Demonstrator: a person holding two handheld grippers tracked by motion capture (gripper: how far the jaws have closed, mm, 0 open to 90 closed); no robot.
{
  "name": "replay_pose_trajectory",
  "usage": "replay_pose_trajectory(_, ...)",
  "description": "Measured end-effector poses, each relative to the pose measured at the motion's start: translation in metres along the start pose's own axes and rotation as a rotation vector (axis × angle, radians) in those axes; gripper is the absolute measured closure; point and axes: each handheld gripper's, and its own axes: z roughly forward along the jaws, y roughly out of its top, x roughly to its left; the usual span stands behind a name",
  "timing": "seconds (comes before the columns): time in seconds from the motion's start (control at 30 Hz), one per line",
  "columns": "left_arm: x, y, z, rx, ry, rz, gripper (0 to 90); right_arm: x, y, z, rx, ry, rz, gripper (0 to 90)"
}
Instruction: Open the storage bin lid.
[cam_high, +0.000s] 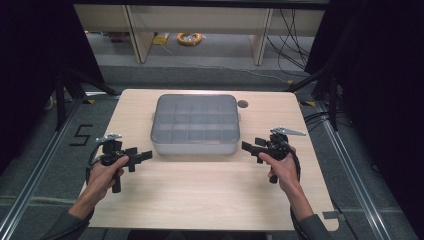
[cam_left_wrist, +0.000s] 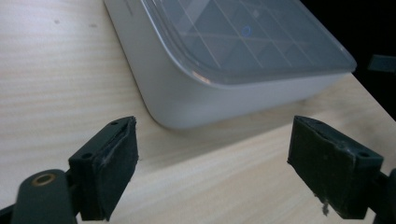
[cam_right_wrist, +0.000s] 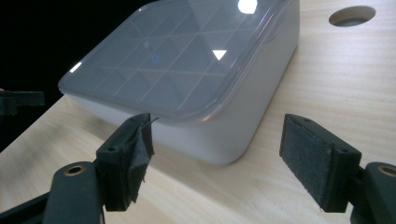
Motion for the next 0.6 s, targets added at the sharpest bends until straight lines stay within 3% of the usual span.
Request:
replay_pose_trajectory(0.13,0.007,0.013,0.007,-0.018,0.000,-0.024,15.6,-0.006,0.008,0.007,-0.001,-0.014,0.001,26.7)
replay_pose_trajectory(0.2,0.009,0.016,0.011,-0.017,0.003,-0.027,15.6,-0.010,0.012,0.011,-0.011,-0.017,0.019,26.7)
replay_pose_trajectory(0.23,0.009,0.016,0.011,-0.017,0.003,-0.027,15.6,-0.008,0.013,0.012,0.006,-0.024,0.060,26.9)
replay_pose_trajectory(0.27,0.010,0.018,0.013,-0.022,0.006,-0.027,15.6,-0.008,0.013,0.012,0.006,-0.024,0.060,26.9)
replay_pose_trajectory(0.3,0.012,0.023,0.015,-0.019,0.012,-0.026,15.6,-0.014,0.017,0.017,-0.007,-0.030,0.028,27.0)
replay_pose_trajectory(0.4,0.014,0.031,0.018,-0.019,0.015,-0.034,15.9,-0.019,0.023,0.023,-0.012,-0.039,0.030,27.1)
replay_pose_trajectory(0.43,0.014,0.031,0.018,-0.019,0.015,-0.034,15.9,-0.016,0.025,0.024,0.000,-0.034,0.075,27.1)
replay_pose_trajectory(0.47,0.015,0.036,0.020,-0.019,0.025,-0.026,15.9,-0.020,0.028,0.026,-0.010,-0.036,0.040,27.1)
replay_pose_trajectory(0.6,0.015,0.043,0.024,-0.015,0.029,-0.028,15.9,-0.021,0.035,0.033,-0.006,-0.036,0.042,27.1)
